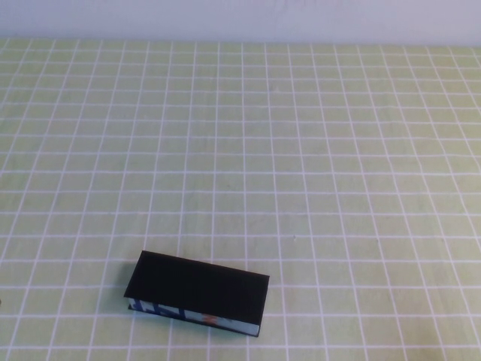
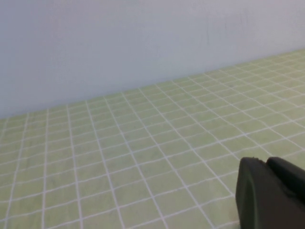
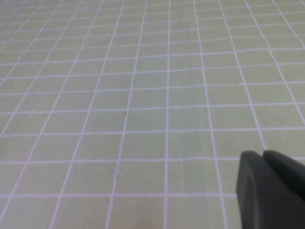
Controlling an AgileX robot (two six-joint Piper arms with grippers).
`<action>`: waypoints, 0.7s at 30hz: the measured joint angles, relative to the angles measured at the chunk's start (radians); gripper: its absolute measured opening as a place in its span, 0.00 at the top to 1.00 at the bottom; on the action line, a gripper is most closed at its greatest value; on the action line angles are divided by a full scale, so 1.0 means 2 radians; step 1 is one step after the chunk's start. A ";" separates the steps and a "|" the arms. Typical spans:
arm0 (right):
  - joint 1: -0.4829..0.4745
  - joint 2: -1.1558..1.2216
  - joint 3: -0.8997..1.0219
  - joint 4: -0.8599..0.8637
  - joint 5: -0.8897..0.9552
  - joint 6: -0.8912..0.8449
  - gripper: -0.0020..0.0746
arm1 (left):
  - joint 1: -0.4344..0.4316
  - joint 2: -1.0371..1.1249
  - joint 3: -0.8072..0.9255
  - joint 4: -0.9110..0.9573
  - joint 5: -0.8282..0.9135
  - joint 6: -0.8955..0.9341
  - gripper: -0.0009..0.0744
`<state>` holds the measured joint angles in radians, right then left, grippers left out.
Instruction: Return glasses to glasses case
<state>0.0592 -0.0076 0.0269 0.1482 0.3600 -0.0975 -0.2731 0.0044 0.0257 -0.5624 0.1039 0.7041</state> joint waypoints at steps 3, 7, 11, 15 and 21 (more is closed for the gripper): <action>0.000 0.000 0.000 0.000 0.000 0.000 0.99 | 0.024 0.000 0.000 0.148 -0.023 -0.169 0.99; 0.000 0.000 0.000 0.000 0.000 0.000 0.99 | 0.068 0.000 0.000 0.223 -0.040 -0.290 0.99; 0.000 0.000 0.000 0.000 0.000 0.000 0.99 | 0.090 -0.006 0.000 0.236 0.016 -0.313 0.99; 0.000 -0.001 0.000 0.000 0.000 0.000 0.99 | 0.093 -0.007 0.000 0.239 0.100 -0.316 0.99; -0.002 -0.001 0.000 0.000 0.000 0.000 0.99 | 0.093 -0.007 0.000 0.240 0.141 -0.316 0.99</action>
